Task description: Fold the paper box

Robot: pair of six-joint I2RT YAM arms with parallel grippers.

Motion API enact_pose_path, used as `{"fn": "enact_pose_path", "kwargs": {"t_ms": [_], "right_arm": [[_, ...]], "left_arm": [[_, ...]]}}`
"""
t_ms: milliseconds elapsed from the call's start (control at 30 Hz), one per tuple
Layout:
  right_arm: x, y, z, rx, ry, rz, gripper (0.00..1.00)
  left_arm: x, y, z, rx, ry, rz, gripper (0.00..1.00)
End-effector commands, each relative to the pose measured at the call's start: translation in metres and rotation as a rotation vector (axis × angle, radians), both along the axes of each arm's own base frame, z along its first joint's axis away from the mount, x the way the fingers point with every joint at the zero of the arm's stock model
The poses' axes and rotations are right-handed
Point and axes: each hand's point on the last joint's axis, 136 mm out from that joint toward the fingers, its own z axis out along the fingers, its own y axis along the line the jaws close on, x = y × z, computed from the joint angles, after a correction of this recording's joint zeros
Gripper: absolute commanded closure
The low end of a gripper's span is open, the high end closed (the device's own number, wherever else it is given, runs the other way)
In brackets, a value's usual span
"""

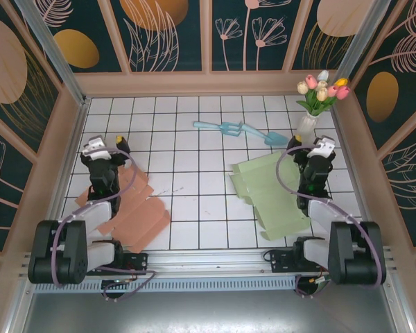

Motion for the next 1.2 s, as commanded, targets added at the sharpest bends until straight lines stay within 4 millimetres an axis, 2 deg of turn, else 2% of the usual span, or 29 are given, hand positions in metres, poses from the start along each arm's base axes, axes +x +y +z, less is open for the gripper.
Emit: {"fn": "enact_pose_path", "kwargs": {"t_ms": [0, 100, 200, 267, 333, 467, 633, 833, 900, 1033, 1167], "right_arm": [[0.000, 0.004, -0.005, 0.074, 0.113, -0.043, 0.01], [0.006, 0.033, -0.006, 0.116, 0.232, 0.010, 0.01], [0.000, 0.080, -0.009, 0.121, 0.334, 0.103, 0.02], [-0.010, 0.116, -0.012, 0.095, 0.356, 0.194, 0.02], [-0.020, 0.145, -0.017, 0.094, 0.365, 0.263, 0.02], [-0.041, 0.195, -0.042, 0.115, 0.411, 0.427, 0.02], [-0.068, 0.240, -0.078, 0.091, 0.495, 0.557, 0.02], [-0.086, 0.285, -0.112, 0.152, 0.573, 0.700, 0.02], [-0.091, 0.297, -0.121, 0.154, 0.590, 0.717, 0.02], [-0.091, 0.323, -0.138, 0.214, 0.611, 0.752, 0.01], [-0.077, 0.360, -0.145, 0.254, 0.617, 0.815, 0.01]], "left_arm": [[0.002, 0.004, -0.004, -0.226, 0.058, 0.042, 0.01], [0.001, -0.025, -0.005, -0.382, 0.038, -0.110, 0.01], [-0.008, -0.057, -0.020, -0.493, 0.078, -0.193, 0.01], [-0.013, -0.091, -0.025, -0.475, 0.124, -0.241, 0.01], [-0.017, -0.117, -0.027, -0.458, 0.165, -0.285, 0.01], [-0.027, -0.149, -0.028, -0.469, 0.203, -0.366, 0.01], [-0.041, -0.164, -0.025, -0.464, 0.215, -0.412, 0.01], [-0.053, -0.166, -0.032, -0.472, 0.225, -0.439, 0.01], [-0.056, -0.161, -0.035, -0.468, 0.226, -0.416, 0.01], [-0.062, -0.145, -0.040, -0.483, 0.194, -0.347, 0.01], [-0.065, -0.135, -0.046, -0.476, 0.192, -0.302, 0.01]]}}
